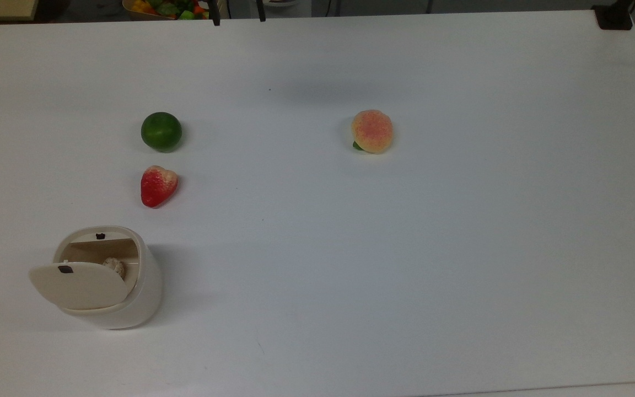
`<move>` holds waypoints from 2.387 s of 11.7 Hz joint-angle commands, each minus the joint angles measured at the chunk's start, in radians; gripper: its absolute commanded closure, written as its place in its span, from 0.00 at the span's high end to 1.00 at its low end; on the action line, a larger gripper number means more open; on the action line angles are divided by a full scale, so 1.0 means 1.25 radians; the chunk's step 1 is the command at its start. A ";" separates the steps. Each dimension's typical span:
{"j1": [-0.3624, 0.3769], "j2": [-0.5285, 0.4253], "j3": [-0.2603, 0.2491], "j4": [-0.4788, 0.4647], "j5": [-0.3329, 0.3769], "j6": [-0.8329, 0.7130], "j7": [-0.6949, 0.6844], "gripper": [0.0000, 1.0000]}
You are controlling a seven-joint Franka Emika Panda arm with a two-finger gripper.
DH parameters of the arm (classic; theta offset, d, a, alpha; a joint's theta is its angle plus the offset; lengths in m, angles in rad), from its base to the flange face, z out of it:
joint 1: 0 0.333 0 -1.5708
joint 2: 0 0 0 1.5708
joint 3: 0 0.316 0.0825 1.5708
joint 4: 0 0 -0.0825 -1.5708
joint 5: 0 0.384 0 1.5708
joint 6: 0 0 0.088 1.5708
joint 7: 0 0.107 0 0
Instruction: Close garbage bin
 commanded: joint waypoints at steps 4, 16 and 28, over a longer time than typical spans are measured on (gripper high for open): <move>0.002 -0.002 -0.014 -0.017 0.043 0.059 -0.021 0.00; -0.074 0.219 -0.015 0.054 0.079 0.690 0.083 0.00; -0.136 0.578 -0.019 0.353 0.068 0.970 0.096 0.00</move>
